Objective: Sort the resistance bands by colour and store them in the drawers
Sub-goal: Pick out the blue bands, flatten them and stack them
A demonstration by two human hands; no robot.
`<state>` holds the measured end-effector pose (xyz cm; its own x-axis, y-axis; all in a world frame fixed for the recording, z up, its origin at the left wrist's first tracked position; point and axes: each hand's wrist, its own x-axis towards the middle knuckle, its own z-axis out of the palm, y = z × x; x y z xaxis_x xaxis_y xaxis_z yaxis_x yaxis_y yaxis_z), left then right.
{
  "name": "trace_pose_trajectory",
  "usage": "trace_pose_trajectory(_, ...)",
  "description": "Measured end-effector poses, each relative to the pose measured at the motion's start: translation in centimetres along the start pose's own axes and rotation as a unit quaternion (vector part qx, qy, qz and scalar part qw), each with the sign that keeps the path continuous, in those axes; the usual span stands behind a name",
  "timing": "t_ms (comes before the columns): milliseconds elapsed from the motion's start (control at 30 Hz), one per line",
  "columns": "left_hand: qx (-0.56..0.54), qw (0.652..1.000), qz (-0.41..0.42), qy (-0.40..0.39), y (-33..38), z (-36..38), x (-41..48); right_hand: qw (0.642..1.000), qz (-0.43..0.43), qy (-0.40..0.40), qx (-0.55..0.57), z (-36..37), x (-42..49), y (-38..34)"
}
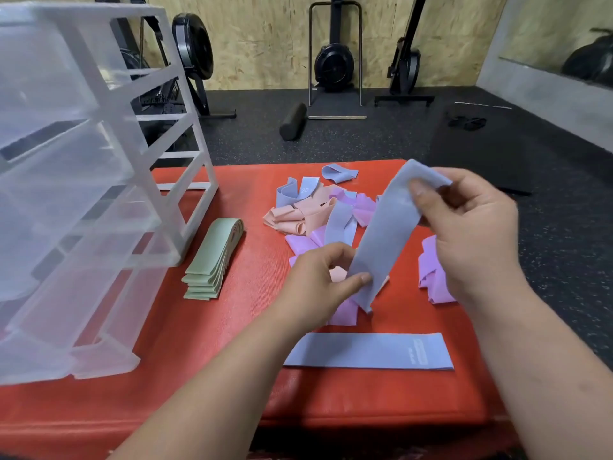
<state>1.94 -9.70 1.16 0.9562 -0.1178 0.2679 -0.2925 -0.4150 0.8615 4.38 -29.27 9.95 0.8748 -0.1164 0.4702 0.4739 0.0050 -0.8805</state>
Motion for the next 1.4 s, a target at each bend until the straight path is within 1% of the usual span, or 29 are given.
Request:
trace_pose_trajectory(133, 0.033, 0.999, -0.009, -0.038, -0.4, 0.0, -1.1, 0.995, 0.025, 0.076, 0.057, -1.5, -0.4, -0.7)
trace_pose_trajectory(233, 0.035, 0.999, -0.002, -0.024, -0.3, -0.7, -1.8, 0.99, 0.053, 0.106, 0.072, -3.1, -1.0, -0.2)
trace_pose_trajectory(300, 0.029, 1.0, -0.005, -0.006, -0.1, -1.6, -2.2, 0.984, 0.098, 0.128, 0.074, -4.5, -1.4, 0.8)
trace_pose_trajectory(367, 0.019, 1.0, -0.012, 0.012, -0.1, -2.6, -2.7, 0.975, 0.162, 0.142, 0.057, -6.2, -1.9, 2.0)
trace_pose_trajectory(400, 0.015, 1.0, -0.016, 0.015, -0.2, -3.1, -3.1, 0.97, 0.195, 0.137, 0.043, -6.9, -2.2, 2.7)
trace_pose_trajectory(467, 0.008, 0.999, -0.033, 0.003, -0.5, -4.2, -3.9, 0.962, 0.254, 0.103, 0.002, -8.1, -2.8, 3.7)
trace_pose_trajectory(600, 0.038, 0.995, -0.081, -0.034, -0.9, -5.7, -5.8, 0.95, 0.306, 0.034, -0.046, -9.4, -4.3, 4.4)
trace_pose_trajectory(667, 0.04, 0.993, -0.107, -0.018, -1.1, -6.2, -6.6, 0.945, 0.32, 0.012, -0.069, -9.9, -4.8, 4.4)
trace_pose_trajectory(800, 0.028, 0.986, -0.158, 0.045, -1.4, -6.8, -7.6, 0.931, 0.343, -0.024, -0.126, -10.8, -6.0, 4.6)
trace_pose_trajectory(867, 0.041, 0.981, -0.175, 0.07, -1.7, -6.8, -7.9, 0.921, 0.355, -0.049, -0.15, -11.2, -6.6, 4.7)
trace_pose_trajectory(967, 0.07, 0.973, -0.199, 0.095, -2.1, -6.8, -8.3, 0.91, 0.363, -0.071, -0.188, -11.6, -7.4, 5.1)
trace_pose_trajectory(1100, 0.109, 0.965, -0.217, 0.095, -2.4, -7.2, -8.8, 0.903, 0.349, -0.089, -0.235, -11.5, -8.2, 5.4)
trace_pose_trajectory(1233, 0.146, 0.958, -0.228, 0.092, -2.5, -7.7, -9.2, 0.899, 0.307, -0.105, -0.295, -10.8, -8.8, 5.6)
trace_pose_trajectory(1300, 0.173, 0.954, -0.228, 0.088, -2.6, -7.8, -9.4, 0.891, 0.284, -0.124, -0.331, -10.4, -8.9, 5.9)
trace_pose_trajectory(1400, 0.211, 0.95, -0.218, 0.08, -2.6, -7.7, -9.4, 0.871, 0.225, -0.149, -0.411, -9.8, -8.9, 5.8)
